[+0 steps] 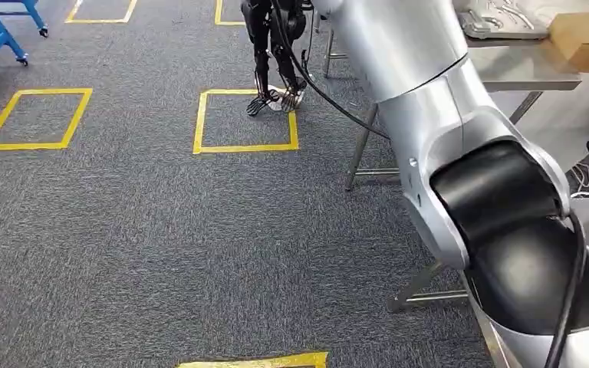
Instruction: Take the parts from the cabinet and place them on the table.
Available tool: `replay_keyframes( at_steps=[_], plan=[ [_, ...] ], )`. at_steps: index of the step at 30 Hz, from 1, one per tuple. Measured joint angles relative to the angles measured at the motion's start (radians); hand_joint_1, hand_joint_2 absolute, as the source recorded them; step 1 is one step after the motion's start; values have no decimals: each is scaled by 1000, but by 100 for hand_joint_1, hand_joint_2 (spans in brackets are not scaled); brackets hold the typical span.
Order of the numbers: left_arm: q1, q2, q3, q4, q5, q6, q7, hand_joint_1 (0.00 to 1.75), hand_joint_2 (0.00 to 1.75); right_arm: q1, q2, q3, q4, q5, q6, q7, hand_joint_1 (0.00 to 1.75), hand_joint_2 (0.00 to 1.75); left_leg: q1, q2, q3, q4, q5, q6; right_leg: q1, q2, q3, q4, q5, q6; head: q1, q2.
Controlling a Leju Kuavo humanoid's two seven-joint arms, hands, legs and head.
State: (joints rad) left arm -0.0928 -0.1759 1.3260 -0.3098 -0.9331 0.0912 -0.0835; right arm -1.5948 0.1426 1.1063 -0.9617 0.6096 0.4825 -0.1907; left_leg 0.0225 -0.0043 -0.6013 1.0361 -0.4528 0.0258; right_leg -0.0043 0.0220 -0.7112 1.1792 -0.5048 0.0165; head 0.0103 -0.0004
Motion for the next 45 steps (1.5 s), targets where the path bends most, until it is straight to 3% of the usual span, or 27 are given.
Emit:
replay_keyframes(
  at_steps=[2,3,4,6,7,8,12,13,14,15,17,18,20,22,23,27,28,29,30,32,34,35,37,38,39,43,45],
  plan=[
    [1,5,0,1,0,0,0,0,175,2,-2,2,-2,-5,0,-1,175,175,-3,19,-1,0,-1,3,-3,-14,-67,150,-60,3,0,0],
    [1,6,0,2,-1,0,2,0,175,4,-3,3,-2,-5,0,1,175,175,-4,27,-1,0,-1,3,-5,-16,-80,180,-60,3,0,0],
    [0,7,0,2,-1,0,3,0,175,5,-6,3,-2,-5,0,3,175,175,-4,35,0,1,-1,3,-5,-17,-68,156,-38,2,0,0],
    [0,7,0,5,-3,0,3,0,175,2,-6,3,-3,-5,0,3,175,175,-5,50,3,1,-3,1,-4,-27,21,-10,44,-6,0,0],
    [0,7,0,8,-4,0,3,0,175,0,-6,3,-6,-5,0,3,175,175,-5,55,4,1,-5,0,1,-52,70,-100,77,-14,0,0],
    [0,7,0,11,-5,0,3,0,175,-3,-6,3,-9,-5,0,5,175,175,-10,63,2,1,-7,-3,13,-84,86,-138,63,-18,0,0],
    [-3,7,0,18,-9,3,8,0,175,-5,-8,3,-12,-6,0,13,175,175,-12,91,11,-5,-7,-21,20,-47,83,-150,74,-33,0,0],
    [-3,7,0,19,-9,5,8,0,175,-5,-6,3,-13,-6,0,14,175,175,-6,70,6,6,-22,-26,9,-41,93,-163,81,-40,0,0],
    [-2,8,0,19,-9,5,8,0,175,-8,-6,3,-13,-6,0,14,175,175,-5,35,-9,44,-51,-27,8,-37,96,-166,83,-48,0,0],
    [-1,8,-1,20,-9,5,8,0,175,-9,-6,3,-13,-6,0,14,175,175,-6,20,-38,109,-88,-29,8,-31,95,-166,84,-52,0,0],
    [3,8,-1,23,-9,5,8,0,175,-7,-5,5,-13,-5,0,13,175,175,-4,11,-112,268,-153,-35,10,-11,95,-164,83,-54,0,0],
    [4,8,-1,24,-9,5,5,0,175,-6,-5,6,-13,-5,0,11,175,175,-4,11,-133,306,-155,-36,11,0,94,-161,82,-54,0,0],
    [3,11,-1,25,-9,3,2,0,175,-5,-5,8,-14,-6,2,11,175,175,-3,10,-108,242,-93,-37,9,23,93,-153,79,-53,0,0],
    [2,15,-1,25,-10,-2,-3,0,175,-7,-5,8,-17,-6,3,12,175,175,2,-16,-29,66,5,-35,6,45,93,-139,70,-47,0,0],
    [5,16,-1,26,-10,-4,-3,0,175,-9,-5,9,-19,-6,3,14,175,175,2,-52,-12,39,-12,-33,8,52,86,-132,65,-41,0,0],
    [-3,16,-1,27,-10,-6,-10,0,175,-11,-9,9,-18,-6,2,12,175,175,-3,-31,-6,19,-10,-21,2,86,70,-129,74,-23,0,0],
    [-2,16,-2,27,-10,-9,-11,0,175,-12,-11,9,-19,-6,2,14,175,175,4,-19,-3,7,-4,-11,2,72,66,-122,66,-19,0,0],
    [-1,16,-2,27,-10,-9,-11,0,175,-15,-13,9,-18,-6,2,14,175,175,1,-11,0,2,-1,-6,6,26,56,-97,46,-15,1,0],
    [0,16,-2,27,-11,-9,-11,0,175,-16,-14,9,-19,-6,2,14,175,175,0,-1,1,0,-1,1,4,3,30,-42,12,-9,0,0],
    [0,19,-2,27,-11,-9,-11,0,175,-16,-14,9,-18,-7,2,14,175,175,-2,17,0,0,-3,3,-2,-13,-48,123,-60,-1,0,0],
    [-1,21,-2,27,-13,-9,-12,0,175,-14,-19,10,-18,-5,2,15,175,175,-2,32,2,0,-5,4,-9,-16,-82,181,-57,4,0,0],
    [-2,21,-2,27,-14,-9,-16,0,175,-15,-21,10,-18,-5,2,14,175,175,-2,39,3,0,-6,3,-10,-18,-62,135,-24,4,0,0],
    [-1,21,-3,27,-15,-13,-22,0,175,-16,-21,10,-19,-3,2,14,175,175,-2,54,12,1,-13,-1,-8,-37,32,-51,69,-3,0,0],
    [0,21,-3,27,-15,-14,-24,0,175,-16,-21,10,-19,-3,2,15,175,175,-2,60,16,0,-16,-5,-2,-72,64,-125,84,-10,0,0],
    [-1,21,-3,27,-15,-14,-25,0,175,-17,-20,10,-19,-3,3,15,175,175,-10,67,15,3,-19,-10,14,-84,74,-133,75,-12,0,0],
    [-5,21,-6,27,-18,-13,-24,0,175,-19,-19,10,-21,-3,3,18,175,175,-7,95,29,-5,-26,-31,11,-48,78,-150,81,-33,0,0],
    [-4,22,-7,27,-19,-12,-24,0,175,-25,-18,10,-21,-2,2,14,175,175,-1,37,4,55,-72,-34,5,-37,90,-162,86,-46,0,0]
  ],
)
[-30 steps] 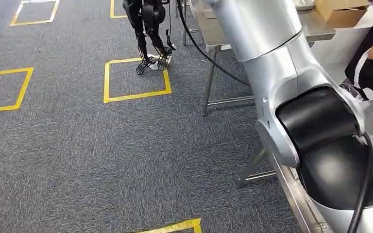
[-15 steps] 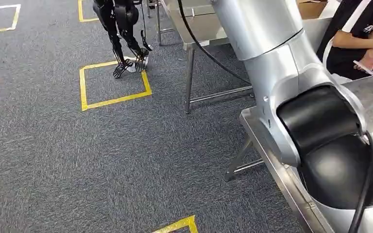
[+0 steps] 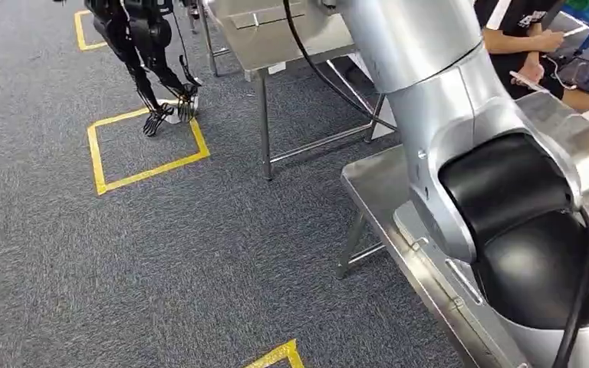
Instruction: Take the parts from the cabinet and place them on the table.
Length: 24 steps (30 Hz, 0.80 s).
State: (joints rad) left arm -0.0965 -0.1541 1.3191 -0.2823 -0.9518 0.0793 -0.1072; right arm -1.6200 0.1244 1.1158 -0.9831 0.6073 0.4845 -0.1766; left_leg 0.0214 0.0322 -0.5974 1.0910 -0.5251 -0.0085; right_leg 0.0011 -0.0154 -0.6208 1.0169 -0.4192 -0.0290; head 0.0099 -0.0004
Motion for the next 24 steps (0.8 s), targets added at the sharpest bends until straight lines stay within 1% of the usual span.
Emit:
replay_keyframes(
  at_steps=[1,2,3,4,5,6,7,8,9,10,11,12,13,14,15,16,17,18,19,20,21,22,23,24],
  plan=[
    [2,0,0,0,0,0,4,0,175,0,0,0,0,0,0,1,175,175,0,-16,-38,80,-40,-1,0,8,0,1,-1,-3,0,0],
    [4,-1,0,1,-1,0,6,0,175,0,1,0,0,0,0,1,175,175,0,-23,-72,149,-68,-4,1,17,0,2,-2,-5,0,0],
    [5,0,0,1,-2,1,6,0,175,1,1,0,0,2,1,0,175,175,0,-25,-111,221,-89,-5,3,28,-1,5,-3,-7,0,0],
    [6,0,0,2,-2,2,6,0,175,3,1,0,0,2,2,0,175,175,0,-25,-134,255,-84,-6,4,42,-2,10,-4,-8,0,0],
    [7,1,0,2,-2,2,9,0,175,3,1,0,0,2,2,1,175,175,0,-25,-131,234,-54,-5,4,54,-2,13,-6,-8,0,0],
    [7,2,0,2,-3,2,10,0,175,2,1,0,0,2,3,1,175,175,0,-27,-108,172,-7,-3,3,66,-2,18,-8,-7,0,0],
    [6,2,0,2,-3,2,11,0,175,1,1,0,0,2,3,1,175,175,1,-33,-72,84,47,-1,2,78,-1,25,-13,-5,0,0],
    [6,3,0,2,-3,2,13,0,175,1,1,0,-1,2,3,2,175,175,4,-59,-40,-1,84,0,0,86,-4,35,-20,0,0,0],
    [8,3,0,3,-4,2,14,0,175,-1,1,0,-2,2,3,2,175,175,4,-98,-32,-8,64,2,2,93,-12,40,-22,6,0,0],
    [5,3,0,4,-6,2,14,0,175,0,2,0,-2,2,3,2,175,175,4,-97,-26,-24,64,5,-1,104,-21,48,-21,10,1,0],
    [3,3,0,5,-6,3,14,0,175,3,2,0,-2,2,3,2,175,175,-1,-91,-27,-24,64,6,-5,110,-23,45,-18,17,0,0],
    [2,3,0,5,-6,3,15,0,175,5,2,0,-2,2,3,2,175,175,-3,-86,-26,-22,65,10,-7,118,-23,39,-15,22,0,0],
    [2,3,-1,6,-6,3,15,0,175,5,1,0,-1,2,2,2,175,175,0,-75,-24,-28,69,16,-4,128,-24,36,-11,28,0,0],
    [2,-1,-1,8,-6,3,15,0,175,5,-1,0,-1,2,2,2,175,175,8,-63,-20,-39,75,25,-4,123,-29,43,-17,30,0,0],
    [4,0,-1,8,-6,3,14,0,175,3,-3,0,-1,2,2,0,175,175,5,-55,-18,-46,78,30,1,76,-40,67,-37,35,2,0],
    [4,0,-1,8,-6,3,14,0,175,2,-3,0,-1,3,2,0,175,175,3,-46,-15,-48,78,36,-1,47,-62,118,-70,39,0,0],
    [4,0,-1,8,-6,3,14,0,175,2,-1,1,-1,3,2,0,175,175,1,-38,-15,-48,78,36,-3,31,-97,195,-107,43,1,0],
    [4,1,-1,8,-5,3,14,0,175,3,-1,2,-1,2,3,-2,175,175,0,-28,-16,-48,77,37,-6,25,-134,273,-137,45,1,0],
    [4,2,-1,8,-5,3,14,0,175,4,-2,2,-1,2,3,-2,175,175,0,-21,-16,-48,77,38,-8,23,-157,319,-151,46,1,0],
    [4,3,-1,8,-5,2,14,0,175,6,-2,5,0,3,5,1,175,175,0,-13,-15,-48,76,38,-9,21,-168,336,-142,47,1,0],
    [3,3,-1,8,-5,2,14,0,175,6,-2,6,0,3,5,1,175,175,0,-4,-14,-48,74,37,-9,19,-150,295,-109,46,1,0],
    [3,3,-1,8,-5,2,14,0,175,6,-2,6,0,3,6,2,175,175,-1,2,-11,-48,73,37,-9,17,-117,231,-72,43,1,0],
    [4,3,-1,8,-5,2,15,0,175,5,-1,6,0,3,7,3,175,175,-1,10,-6,-48,70,35,-5,3,-58,117,-20,36,1,0],
    [4,1,-1,9,-5,2,15,0,175,4,-1,6,0,3,6,2,175,175,-2,17,-3,-50,68,32,6,-42,-17,32,-12,27,1,0]
  ],
)
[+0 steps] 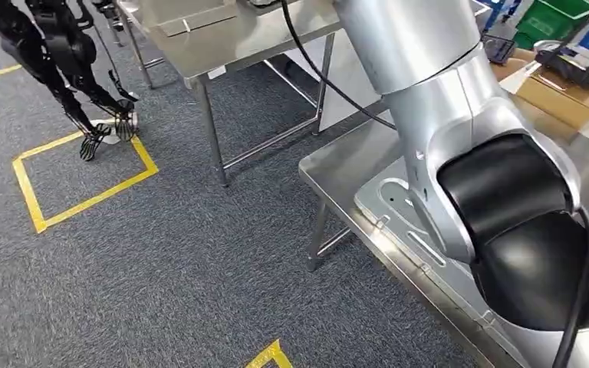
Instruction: Take the parts from the cabinet and place them on the table.
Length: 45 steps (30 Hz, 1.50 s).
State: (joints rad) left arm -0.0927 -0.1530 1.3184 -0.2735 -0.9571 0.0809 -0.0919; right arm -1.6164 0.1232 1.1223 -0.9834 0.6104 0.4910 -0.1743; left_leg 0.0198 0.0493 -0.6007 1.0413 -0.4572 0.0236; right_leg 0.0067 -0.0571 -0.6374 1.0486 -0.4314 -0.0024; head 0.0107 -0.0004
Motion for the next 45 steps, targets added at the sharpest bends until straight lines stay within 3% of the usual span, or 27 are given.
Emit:
replay_keyframes(
  at_steps=[1,4,5,6,8,10,11,12,14,15,16,20,21,23,25,26,28,30,31,32,36,38,39,41,42,43,45],
  plan=[
    [-1,-1,0,0,0,0,0,0,175,-2,0,0,0,0,-1,-3,175,175,-3,5,-1,-3,1,-3,12,-8,4,-3,-6,-4,0,0],
    [-3,-2,0,0,-1,0,-1,0,175,-3,1,2,1,4,-3,-5,175,175,-5,25,4,-6,-1,-15,13,17,4,-12,-1,-11,0,0],
    [-4,-2,-1,0,-3,-2,-1,0,175,-3,1,2,3,5,-3,-5,175,175,-8,35,9,-7,-4,-22,6,28,11,-25,6,-21,0,0],
    [-3,-2,-1,0,-4,-2,-2,0,175,-3,5,2,3,5,-3,-5,175,175,-1,8,4,8,-19,-25,1,33,21,-35,10,-24,0,0],
    [-1,-2,-1,0,-8,-3,-2,0,175,-5,8,2,3,11,-6,-6,175,175,-2,-34,-46,118,-83,-26,-2,45,23,-36,12,-32,0,0],
    [3,-3,-1,0,-9,-11,-4,0,175,0,13,4,3,13,-4,-5,175,175,0,-41,-120,267,-137,-31,0,67,23,-33,10,-35,0,0],
    [3,-4,-1,0,-9,-13,-4,0,175,3,13,6,3,13,-3,-4,175,175,0,-41,-139,296,-135,-32,0,79,22,-29,9,-36,0,0],
    [3,-3,-1,0,-9,-14,-4,0,175,5,14,7,3,12,-2,-2,175,175,0,-41,-137,283,-113,-32,-1,90,22,-25,7,-36,0,0],
    [1,-2,-1,0,-9,-17,-3,0,175,5,16,7,3,11,1,0,175,175,2,-48,-79,145,-20,-32,-4,112,23,-12,-2,-32,0,0],
    [1,-2,-1,0,-9,-16,-2,0,175,5,17,7,2,11,1,0,175,175,4,-68,-38,52,23,-31,-6,122,22,-2,-9,-27,0,0],
    [3,-2,-1,0,-9,-16,-2,0,175,3,16,7,2,11,1,-2,175,175,6,-108,-28,38,1,-29,-5,127,14,5,-14,-20,0,0],
    [-3,-3,-1,0,-10,-13,2,0,175,3,14,8,6,12,0,-2,175,175,1,-89,-27,22,9,-18,-10,160,-2,8,-5,-1,0,0],
    [-2,-10,-1,0,-10,-13,0,0,175,4,13,8,8,12,-2,-6,175,175,8,-76,-22,12,15,-9,-11,152,-8,17,-16,1,0,0],
    [0,-7,-1,0,-10,-13,-6,0,175,1,12,8,10,14,-2,-9,175,175,5,-61,-18,4,16,0,-8,85,-44,103,-72,13,0,0],
    [1,-6,-1,0,-10,-15,-8,0,175,3,15,10,10,14,0,-13,175,175,4,-45,-18,4,15,2,-14,66,-114,252,-132,21,0,0],
    [0,-4,-1,0,-10,-16,-8,0,175,4,14,10,10,14,0,-14,175,175,4,-37,-18,4,14,3,-16,64,-138,297,-140,24,0,0],
    [-1,-4,-1,0,-10,-14,-1,0,175,4,14,10,10,14,2,-5,175,175,4,-22,-15,4,11,2,-20,60,-119,249,-92,25,0,0],
    [0,-5,-1,0,-11,-11,2,0,175,2,14,10,11,14,-1,-5,175,175,3,-8,-6,4,6,-1,-16,41,-30,72,-2,14,0,0],
    [1,-7,-1,0,-11,-10,1,0,175,-1,14,10,12,14,-3,-10,175,175,3,-2,-4,2,4,-3,-7,5,-1,4,4,4,0,0],
    [0,-9,-1,0,-11,-10,-2,0,175,-4,14,10,12,15,-5,-15,175,175,-2,5,-5,2,4,-7,6,-9,6,-4,-3,-2,1,0],
    [-3,-9,-1,0,-11,-16,-11,0,175,-5,14,10,15,17,-4,-15,175,175,-6,38,9,-9,4,-28,6,26,11,-24,7,-19,0,0],
    [-3,-7,-1,0,-12,-17,-19,0,175,-7,18,10,15,18,-4,-17,175,175,0,-18,-18,50,-41,-29,-4,39,27,-44,16,-30,0,0],
    [-2,-7,-1,0,-12,-19,-19,0,175,-7,19,10,15,18,-4,-15,175,175,0,-34,-50,119,-77,-30,-4,44,27,-44,17,-33,0,0],
    [2,-7,-1,0,-13,-19,-19,0,175,-5,21,10,15,18,-3,-15,175,175,1,-42,-124,268,-133,-34,-2,66,26,-41,16,-36,0,0],
    [2,-7,-1,0,-13,-19,-19,0,175,-2,21,10,16,18,-2,-15,175,175,1,-42,-143,298,-128,-36,-2,79,26,-38,15,-36,0,0],
    [2,-7,-1,0,-14,-19,-18,0,175,-2,21,10,16,18,-2,-16,175,175,1,-42,-136,274,-99,-36,-3,91,26,-33,13,-36,0,0],
    [1,-5,-1,0,-16,-19,-18,0,175,-3,21,10,16,18,-2,-17,175,175,3,-49,-71,124,-5,-35,-7,113,26,-19,4,-31,0,0]
  ],
)
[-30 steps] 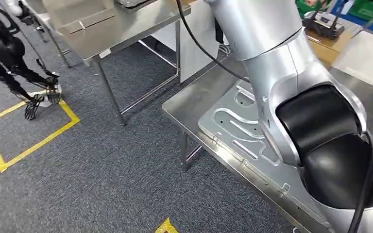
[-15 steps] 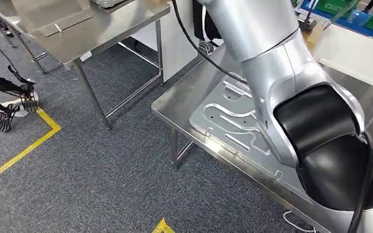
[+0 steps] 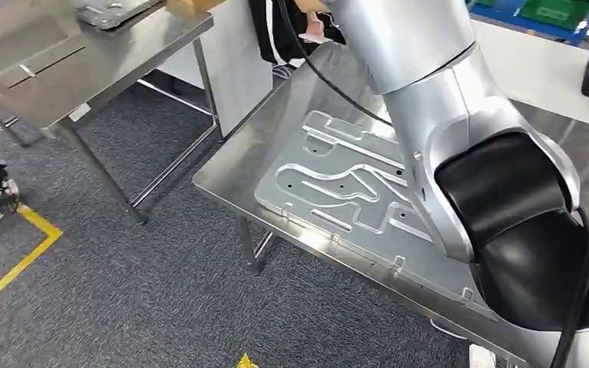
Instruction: Take the parts from the cabinet and place them on the table.
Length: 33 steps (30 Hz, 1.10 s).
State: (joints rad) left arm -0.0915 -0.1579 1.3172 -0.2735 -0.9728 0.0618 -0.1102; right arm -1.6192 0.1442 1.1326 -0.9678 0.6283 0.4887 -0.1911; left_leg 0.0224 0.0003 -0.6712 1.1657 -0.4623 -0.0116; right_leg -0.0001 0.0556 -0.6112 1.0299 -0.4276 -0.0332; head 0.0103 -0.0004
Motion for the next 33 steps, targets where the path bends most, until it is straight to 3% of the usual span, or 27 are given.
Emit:
replay_keyframes(
  at_steps=[1,2,4,6,7,8,9,11,12,13,14,16,17,18,21,22,23,25,27,28,29,31,32,33],
  plan=[
    [0,2,0,0,0,1,3,0,175,-1,0,0,0,0,0,0,175,175,3,-20,35,-81,36,1,-1,8,-2,10,-7,5,0,0],
    [2,2,0,0,-1,1,5,0,175,-3,0,0,0,0,0,0,175,175,5,-64,48,-99,15,1,2,16,-13,21,-12,12,0,0],
    [-1,2,0,0,-2,2,6,0,175,-2,0,0,2,0,1,0,175,175,1,-56,44,-107,16,3,-5,32,-24,27,-8,22,0,0],
    [-3,2,0,0,-1,2,2,0,175,-2,-2,0,5,0,0,-3,175,175,4,-40,48,-112,21,14,-3,49,-25,20,-3,32,0,0],
    [-2,-3,0,0,-1,0,1,0,175,-2,-5,0,5,0,0,-2,175,175,10,-27,53,-121,25,21,-5,42,-29,28,-11,33,0,0],
    [-1,-2,0,0,-1,0,2,0,175,-4,-9,0,6,0,0,-1,175,175,9,-21,55,-127,27,26,1,0,-42,58,-35,40,3,0],
    [-1,-2,0,0,-2,0,3,0,175,-6,-8,0,6,0,0,0,175,175,8,-13,57,-129,28,29,-3,-25,-71,117,-69,47,2,0],
    [-1,-2,0,0,-2,2,4,0,175,-3,-10,0,8,-1,0,-2,175,175,7,5,57,-129,26,32,-8,-47,-148,279,-134,56,2,0],
    [-1,-1,0,0,-2,3,5,0,175,-2,-10,0,9,-1,-1,-2,175,175,7,12,57,-129,25,31,-11,-50,-172,321,-140,58,2,0],
    [-1,-1,0,0,-2,3,5,0,175,-1,-10,0,11,0,0,-2,175,175,7,20,58,-129,24,31,-14,-51,-172,314,-122,59,2,0],
    [-2,-1,0,0,-2,2,4,0,175,-1,-10,0,12,0,-1,-3,175,175,7,28,61,-129,22,30,-14,-55,-147,260,-85,58,2,0],
    [-1,-2,0,0,-2,0,3,0,175,-3,-10,0,13,0,-1,-2,175,175,6,43,70,-129,17,27,-11,-75,-51,75,3,48,2,0],
    [-1,-3,0,0,-2,-1,3,0,175,-4,-10,0,12,0,0,0,175,175,5,48,72,-131,16,24,-1,-118,-26,13,3,39,2,0],
    [-2,-4,0,0,-2,-2,1,0,175,-5,-8,0,12,-2,0,0,175,175,-3,54,70,-129,14,19,11,-126,-22,3,3,31,2,0],
    [-5,-4,0,0,-2,-2,-1,0,175,-5,-9,0,13,0,0,-3,175,175,-2,78,80,-140,14,3,14,-94,-26,3,4,21,2,0],
    [-5,-5,0,0,-1,-2,-1,0,175,-4,-8,0,13,0,-1,-3,175,175,0,77,82,-137,7,-5,3,-85,-11,-13,12,10,1,0],
    [-4,-3,0,0,-1,-2,-1,0,175,-6,-4,0,13,0,-1,-4,175,175,3,41,76,-117,-9,-6,2,-78,-3,-22,15,6,2,0],
    [-3,-3,0,0,-1,-1,1,0,175,-6,-3,0,13,0,-2,-3,175,175,2,9,18,12,-82,-6,1,-65,-2,-22,16,-4,1,0],
    [0,-3,0,0,-1,-1,1,0,175,-1,-2,0,13,0,-1,-4,175,175,2,6,-59,162,-135,-11,4,-43,-2,-20,15,-7,2,0],
    [0,-3,0,0,-1,0,1,0,175,1,-2,0,13,0,0,-4,175,175,2,6,-75,184,-128,-11,5,-32,-2,-17,14,-7,2,0],
    [0,-2,0,0,-1,0,1,0,175,2,-2,0,13,0,0,-3,175,175,2,5,-67,153,-95,-10,5,-20,-2,-12,11,-8,2,0],
    [-1,-1,0,0,0,2,2,0,175,1,-2,0,13,0,-2,-3,175,175,2,-4,1,-9,8,-6,3,3,-2,2,2,-4,2,0],
    [0,0,0,0,0,2,1,0,175,1,-2,0,13,0,-2,-4,175,175,4,-30,34,-92,43,-3,1,10,-5,10,-5,0,2,0],
    [3,3,0,0,1,0,1,0,175,-2,-2,0,13,0,-1,-4,175,175,6,-66,46,-105,23,-1,6,17,-14,20,-9,6,2,0]
  ],
)
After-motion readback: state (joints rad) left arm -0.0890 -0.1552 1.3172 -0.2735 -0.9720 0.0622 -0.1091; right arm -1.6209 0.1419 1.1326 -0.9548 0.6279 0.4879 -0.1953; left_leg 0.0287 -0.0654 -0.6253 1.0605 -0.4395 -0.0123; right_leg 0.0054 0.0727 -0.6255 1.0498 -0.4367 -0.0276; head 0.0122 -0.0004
